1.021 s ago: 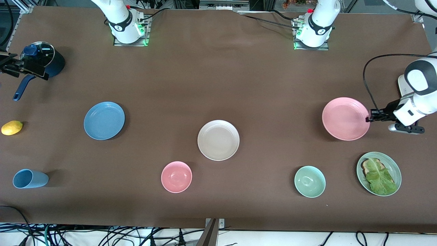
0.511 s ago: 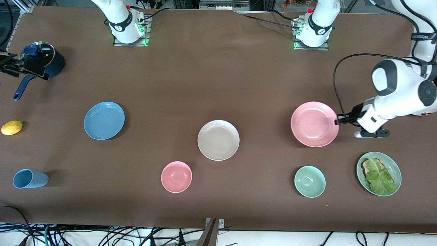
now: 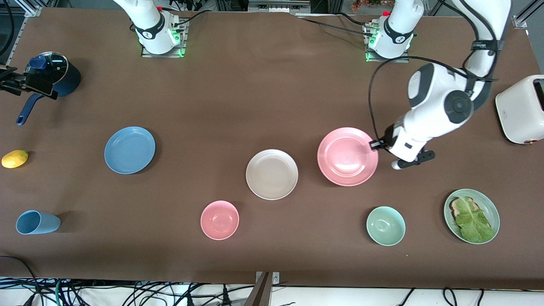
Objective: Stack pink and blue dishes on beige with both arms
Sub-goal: 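Lift the pink plate with the left gripper and carry it over the beige plate, then lower the pink plate onto the beige plate and open the left gripper, then raise the left gripper away while the right gripper reaches the blue plate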
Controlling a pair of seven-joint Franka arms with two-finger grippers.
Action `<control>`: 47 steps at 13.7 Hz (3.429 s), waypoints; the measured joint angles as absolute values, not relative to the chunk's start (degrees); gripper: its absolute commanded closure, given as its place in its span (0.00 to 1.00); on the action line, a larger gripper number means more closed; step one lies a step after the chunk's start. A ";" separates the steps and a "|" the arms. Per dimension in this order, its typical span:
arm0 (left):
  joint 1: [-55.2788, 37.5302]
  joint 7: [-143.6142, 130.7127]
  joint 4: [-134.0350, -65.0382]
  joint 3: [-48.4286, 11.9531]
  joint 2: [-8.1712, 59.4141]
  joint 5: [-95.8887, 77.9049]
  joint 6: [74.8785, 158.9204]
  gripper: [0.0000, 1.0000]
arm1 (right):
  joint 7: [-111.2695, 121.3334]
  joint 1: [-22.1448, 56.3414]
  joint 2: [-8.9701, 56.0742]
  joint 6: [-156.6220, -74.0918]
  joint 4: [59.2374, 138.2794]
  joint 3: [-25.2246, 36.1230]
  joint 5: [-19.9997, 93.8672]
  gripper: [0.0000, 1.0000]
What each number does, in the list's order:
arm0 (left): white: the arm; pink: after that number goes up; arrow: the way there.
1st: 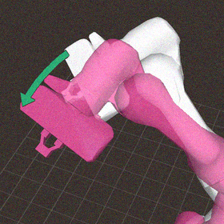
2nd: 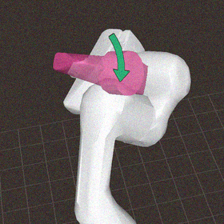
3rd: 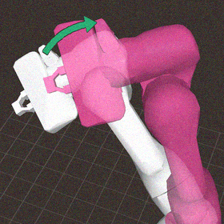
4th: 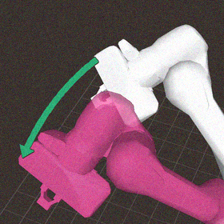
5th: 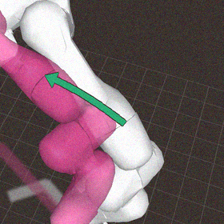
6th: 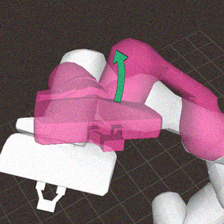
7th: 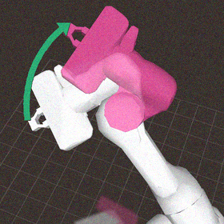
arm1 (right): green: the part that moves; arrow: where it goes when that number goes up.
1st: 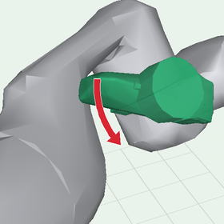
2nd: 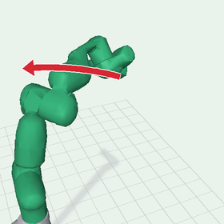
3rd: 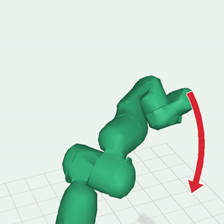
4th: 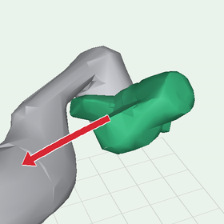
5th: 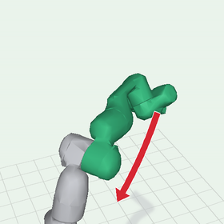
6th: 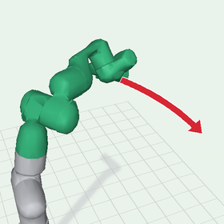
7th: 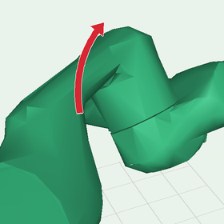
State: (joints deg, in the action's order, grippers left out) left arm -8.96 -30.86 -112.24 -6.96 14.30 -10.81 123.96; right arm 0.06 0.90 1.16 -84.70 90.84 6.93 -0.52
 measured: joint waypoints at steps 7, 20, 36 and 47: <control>-18.49 -49.41 -108.22 -6.92 21.87 -10.62 131.11 1.00 | 0.06 0.90 1.28 -84.72 90.84 6.97 -0.51 0.00; -28.80 -74.52 -96.80 -6.81 32.46 -2.96 132.47 1.00 | 0.06 0.88 1.38 -84.72 90.85 7.06 -0.47 0.00; -31.14 -80.75 -89.83 -6.16 38.50 -1.95 132.46 0.21 | 0.06 0.87 1.42 -84.72 90.84 7.64 -0.46 0.00; -29.35 -57.56 -87.98 0.26 34.68 -0.91 122.01 0.02 | 0.06 0.94 2.34 -83.68 91.07 7.75 -0.45 0.00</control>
State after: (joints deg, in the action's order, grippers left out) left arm -29.35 -57.56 -87.98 0.26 34.68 -0.91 122.01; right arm 0.06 0.94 2.34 -83.68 91.07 7.75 -0.45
